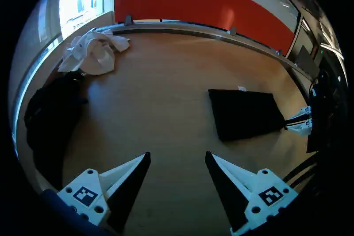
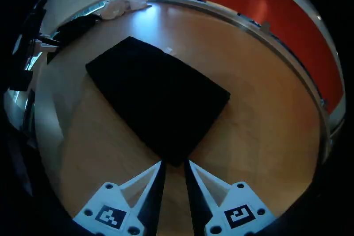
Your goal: Fold towel
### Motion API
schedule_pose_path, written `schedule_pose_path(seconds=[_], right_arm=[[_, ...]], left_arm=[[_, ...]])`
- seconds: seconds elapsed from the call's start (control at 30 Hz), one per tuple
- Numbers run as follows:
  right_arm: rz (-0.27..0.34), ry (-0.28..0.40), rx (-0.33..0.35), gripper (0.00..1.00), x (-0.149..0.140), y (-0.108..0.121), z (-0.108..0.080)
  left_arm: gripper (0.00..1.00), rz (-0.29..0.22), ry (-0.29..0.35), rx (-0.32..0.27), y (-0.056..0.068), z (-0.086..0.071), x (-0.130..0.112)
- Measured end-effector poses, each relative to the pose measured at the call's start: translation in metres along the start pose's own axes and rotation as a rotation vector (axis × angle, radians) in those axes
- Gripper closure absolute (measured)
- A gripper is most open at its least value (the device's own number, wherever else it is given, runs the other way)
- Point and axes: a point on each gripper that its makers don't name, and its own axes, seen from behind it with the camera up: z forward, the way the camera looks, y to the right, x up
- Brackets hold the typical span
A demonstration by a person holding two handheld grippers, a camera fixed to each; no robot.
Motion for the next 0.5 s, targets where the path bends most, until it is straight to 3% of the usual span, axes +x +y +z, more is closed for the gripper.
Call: schedule_pose_path(seconds=[0.2,0.5], right_arm=[[0.008,-0.004,-0.001,0.93,0.0002,0.0007,0.0025],[0.010,0.014,-0.009,0.96,0.0099,0.0014,-0.0022]], left_arm=[[0.08,0.004,0.000,-0.001,0.0000,-0.0009,-0.0003],[0.09,-0.003,0.001,0.001,-0.0025,-0.0065,-0.0025]])
